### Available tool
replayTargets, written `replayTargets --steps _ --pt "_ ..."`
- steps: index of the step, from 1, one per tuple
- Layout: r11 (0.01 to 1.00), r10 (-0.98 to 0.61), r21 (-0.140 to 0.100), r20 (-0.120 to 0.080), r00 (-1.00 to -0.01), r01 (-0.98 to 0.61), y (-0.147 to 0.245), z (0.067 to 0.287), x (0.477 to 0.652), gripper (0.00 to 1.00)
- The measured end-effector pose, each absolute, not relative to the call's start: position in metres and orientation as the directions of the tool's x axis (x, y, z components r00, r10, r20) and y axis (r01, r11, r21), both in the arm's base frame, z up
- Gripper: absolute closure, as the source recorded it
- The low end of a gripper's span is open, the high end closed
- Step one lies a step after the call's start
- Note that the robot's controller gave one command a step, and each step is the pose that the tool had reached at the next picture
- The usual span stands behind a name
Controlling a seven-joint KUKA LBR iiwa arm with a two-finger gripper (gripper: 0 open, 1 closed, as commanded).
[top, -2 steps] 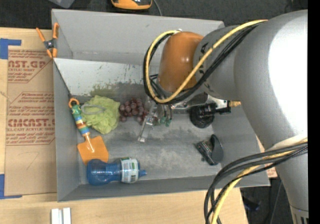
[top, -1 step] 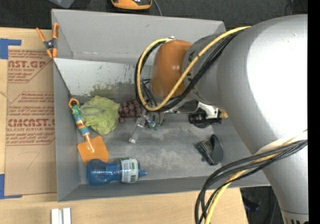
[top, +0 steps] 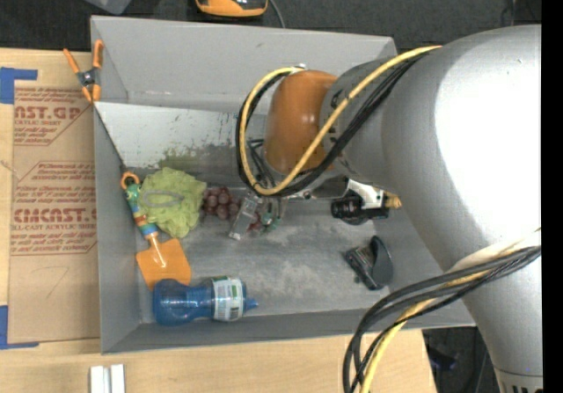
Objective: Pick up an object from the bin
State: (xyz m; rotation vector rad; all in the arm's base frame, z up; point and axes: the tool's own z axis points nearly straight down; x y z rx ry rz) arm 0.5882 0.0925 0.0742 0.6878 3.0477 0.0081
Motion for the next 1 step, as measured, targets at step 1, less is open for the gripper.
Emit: replayTargets --steps 1 --pt "0.903 0.429 0.009 -0.016 -0.903 0.429 0.0925 0.0743 0.5882 1.0"
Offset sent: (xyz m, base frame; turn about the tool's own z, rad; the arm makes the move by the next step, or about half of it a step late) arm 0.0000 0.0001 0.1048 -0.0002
